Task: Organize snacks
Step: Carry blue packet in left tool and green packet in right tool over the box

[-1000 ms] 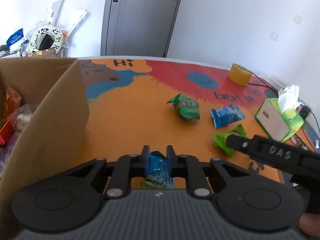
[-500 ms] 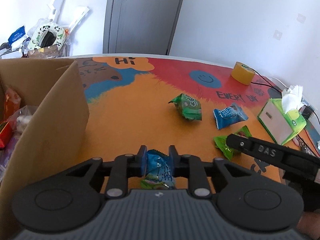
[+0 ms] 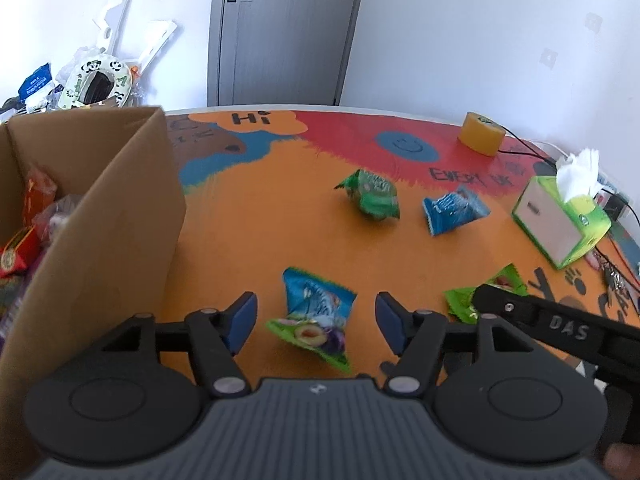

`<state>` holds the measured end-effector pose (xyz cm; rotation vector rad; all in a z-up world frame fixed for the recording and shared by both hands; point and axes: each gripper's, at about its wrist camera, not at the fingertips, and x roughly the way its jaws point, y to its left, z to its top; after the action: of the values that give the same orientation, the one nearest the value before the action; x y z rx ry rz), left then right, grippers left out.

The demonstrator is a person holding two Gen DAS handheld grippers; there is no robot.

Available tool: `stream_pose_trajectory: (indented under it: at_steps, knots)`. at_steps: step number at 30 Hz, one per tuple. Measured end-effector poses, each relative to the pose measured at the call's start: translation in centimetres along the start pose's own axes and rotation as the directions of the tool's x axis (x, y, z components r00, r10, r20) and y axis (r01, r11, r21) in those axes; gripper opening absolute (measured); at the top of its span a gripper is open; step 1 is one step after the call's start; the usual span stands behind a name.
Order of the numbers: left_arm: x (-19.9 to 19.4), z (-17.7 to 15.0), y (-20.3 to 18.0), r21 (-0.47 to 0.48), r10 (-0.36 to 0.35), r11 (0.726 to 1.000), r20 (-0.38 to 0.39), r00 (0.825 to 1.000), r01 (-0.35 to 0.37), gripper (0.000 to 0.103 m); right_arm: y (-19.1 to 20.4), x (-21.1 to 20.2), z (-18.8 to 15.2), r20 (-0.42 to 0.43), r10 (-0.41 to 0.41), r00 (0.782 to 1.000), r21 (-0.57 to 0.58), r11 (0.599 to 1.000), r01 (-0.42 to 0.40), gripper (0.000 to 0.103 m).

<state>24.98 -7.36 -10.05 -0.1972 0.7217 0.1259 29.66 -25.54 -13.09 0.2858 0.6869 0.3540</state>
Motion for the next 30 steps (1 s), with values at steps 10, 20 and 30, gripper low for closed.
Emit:
stream_pose_trajectory:
  at_steps: [10,20,30]
  knots:
    - [-1.1,-0.4,0.1,0.016,-0.031,0.999,0.018,0.999,0.030,0.035,0.8,-1.4,-0.8,0.014,0.010,1.000,-0.003,1.000,-0.010,0.031]
    - [-4.9,0.6,0.7,0.016,-0.048,0.999,0.097,0.994,0.046,0.035,2.9,-3.5,-0.8,0.060,0.055,0.997,-0.037,0.998,-0.053,0.031]
    - [-8.6,1.5,3.4,-0.011,-0.039,0.999,0.168,0.985,0.041,0.035,7.0,-5.8,-0.5,0.105,0.123,0.987,-0.094,0.989,-0.113,0.031]
